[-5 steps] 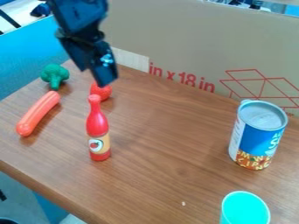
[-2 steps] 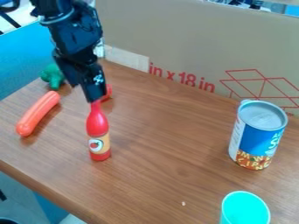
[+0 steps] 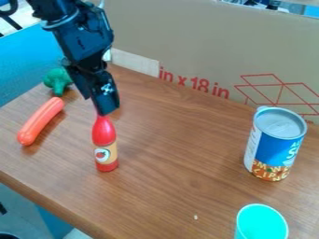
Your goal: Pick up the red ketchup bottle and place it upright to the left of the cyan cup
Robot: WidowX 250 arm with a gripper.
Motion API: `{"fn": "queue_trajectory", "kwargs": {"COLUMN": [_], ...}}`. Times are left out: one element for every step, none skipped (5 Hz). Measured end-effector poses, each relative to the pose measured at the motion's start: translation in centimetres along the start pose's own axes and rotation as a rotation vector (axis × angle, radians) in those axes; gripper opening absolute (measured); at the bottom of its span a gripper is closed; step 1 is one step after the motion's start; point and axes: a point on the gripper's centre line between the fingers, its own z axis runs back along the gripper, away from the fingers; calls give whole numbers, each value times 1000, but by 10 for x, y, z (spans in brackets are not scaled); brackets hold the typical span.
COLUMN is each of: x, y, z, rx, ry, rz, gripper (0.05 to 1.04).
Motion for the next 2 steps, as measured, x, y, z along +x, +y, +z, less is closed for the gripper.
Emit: {"fn": "queue_trajectory", "kwargs": {"x": [-4,-5], "y": [6,15], "z": [-17,-27], "rx": [10,22], "ry": [71,110], "rz": [37,79], "gripper": [1001,1001]}}
